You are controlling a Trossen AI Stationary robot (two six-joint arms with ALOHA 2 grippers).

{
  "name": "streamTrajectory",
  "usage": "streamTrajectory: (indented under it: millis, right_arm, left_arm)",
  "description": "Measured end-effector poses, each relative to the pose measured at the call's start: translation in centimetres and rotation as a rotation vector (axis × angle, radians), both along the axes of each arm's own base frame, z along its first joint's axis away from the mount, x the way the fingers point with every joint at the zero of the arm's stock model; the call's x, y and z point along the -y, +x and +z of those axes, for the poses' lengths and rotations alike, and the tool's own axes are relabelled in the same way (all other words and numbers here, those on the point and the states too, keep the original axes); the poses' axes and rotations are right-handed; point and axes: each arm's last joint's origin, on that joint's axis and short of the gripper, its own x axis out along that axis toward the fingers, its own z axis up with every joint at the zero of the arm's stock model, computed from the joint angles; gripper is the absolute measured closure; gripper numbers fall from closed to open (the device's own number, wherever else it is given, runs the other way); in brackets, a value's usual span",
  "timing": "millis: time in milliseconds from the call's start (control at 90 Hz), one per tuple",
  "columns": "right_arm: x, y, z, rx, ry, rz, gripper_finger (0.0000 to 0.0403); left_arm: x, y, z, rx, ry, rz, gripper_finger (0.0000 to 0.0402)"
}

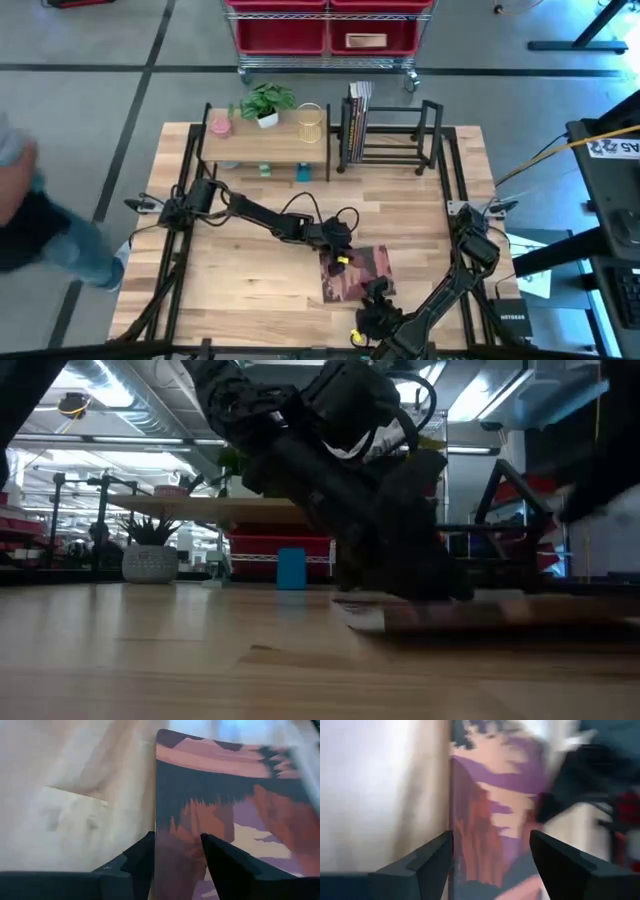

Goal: Stock shelves
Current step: Put the red purple book on the bookshelf

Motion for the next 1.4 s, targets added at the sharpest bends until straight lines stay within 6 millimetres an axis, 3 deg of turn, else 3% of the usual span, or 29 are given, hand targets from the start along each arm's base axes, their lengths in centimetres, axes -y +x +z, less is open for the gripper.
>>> streamTrajectory:
  millis: [300, 578, 878, 1133, 1400]
  right_arm:
    - [-0.1, -0.1, -1.3, -0.123, 0.040, 0.161, 0.0155]
    - [0.8, -0.1, -3.5, 0.048, -0.120, 0.100, 0.0155]
    - [1.1, -0.1, -3.3, 0.126, -0.167, 0.046, 0.0159]
    - [1.5, 0.6, -1.6, 0.138, -0.258, 0.011, 0.0212]
    - [1.3, 0.3, -1.5, 0.105, -0.222, 0.002, 0.0252]
  left_arm:
    - [0.2, -0.1, 0.0, -0.002, -0.008, -0.013, 0.0249]
    - [0.2, 0.0, -0.4, -0.004, -0.006, -0.011, 0.0249]
    - [0.2, -0.2, -1.1, 0.000, -0.011, 0.003, 0.0249]
    - [0.5, -0.2, -1.0, 0.006, -0.032, -0.012, 0.0249]
    - [0.7, -0.2, -1.0, 0.028, -0.063, -0.051, 0.0249]
